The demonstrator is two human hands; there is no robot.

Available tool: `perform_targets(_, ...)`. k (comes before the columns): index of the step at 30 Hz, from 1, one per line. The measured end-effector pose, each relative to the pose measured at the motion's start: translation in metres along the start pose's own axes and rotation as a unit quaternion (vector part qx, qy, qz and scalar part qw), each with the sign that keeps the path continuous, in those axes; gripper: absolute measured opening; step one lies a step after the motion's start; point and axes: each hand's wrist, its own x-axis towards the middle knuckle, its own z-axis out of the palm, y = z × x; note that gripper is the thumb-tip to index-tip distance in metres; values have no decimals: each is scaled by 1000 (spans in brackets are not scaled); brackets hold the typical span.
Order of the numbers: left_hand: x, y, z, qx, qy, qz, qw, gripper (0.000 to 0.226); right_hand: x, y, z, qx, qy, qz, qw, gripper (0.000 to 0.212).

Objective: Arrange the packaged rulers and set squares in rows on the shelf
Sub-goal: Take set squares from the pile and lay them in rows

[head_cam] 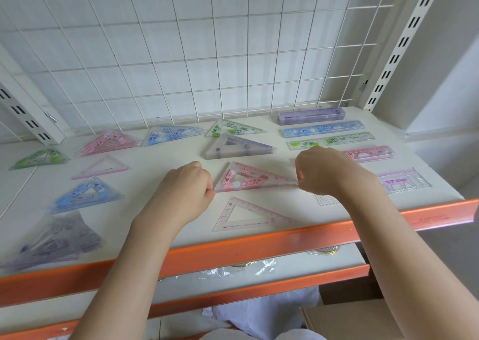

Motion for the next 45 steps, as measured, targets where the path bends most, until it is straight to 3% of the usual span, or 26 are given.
perform_targets(8, 4, 1, -1, -3, -13, 18, 1000, 20, 1, -4, -3, -17, 1, -10, 1000, 18)
perform_targets(11, 5, 0, 0, 1, -12, 22, 1000, 19, 0, -7, -4, -25, 1, -11, 1000, 8)
perform_targets(15, 5, 0, 1, 1, -10, 26, 1000, 18, -1, -10, -5, -32, -1, -11, 999, 23)
perform_targets(24, 3, -2, 5, -40, 7, 15, 999, 19, 0, -7, -5, -14, -15, 0, 1000, 31)
perform_targets(28, 2, -4, 7, -62, 18, 15, 998, 17, 1, -3, -3, 6, -17, 2, 1000, 7)
perform_targets(33, 2, -5, 7, -56, 24, 23, 998, 16, 1, -2, -2, 10, -13, 7, 1000, 17)
perform_targets(36, 2, -5, 6, -47, 22, 29, 998, 17, -1, -4, -4, -1, -13, 8, 1000, 7)
perform_targets(39, 2, -3, 6, -31, 17, 34, 999, 17, -4, -6, -5, -5, -14, 16, 1000, 26)
perform_targets(45, 2, -1, 2, -11, 3, 35, 999, 15, -5, -7, -3, -3, -11, 26, 1000, 28)
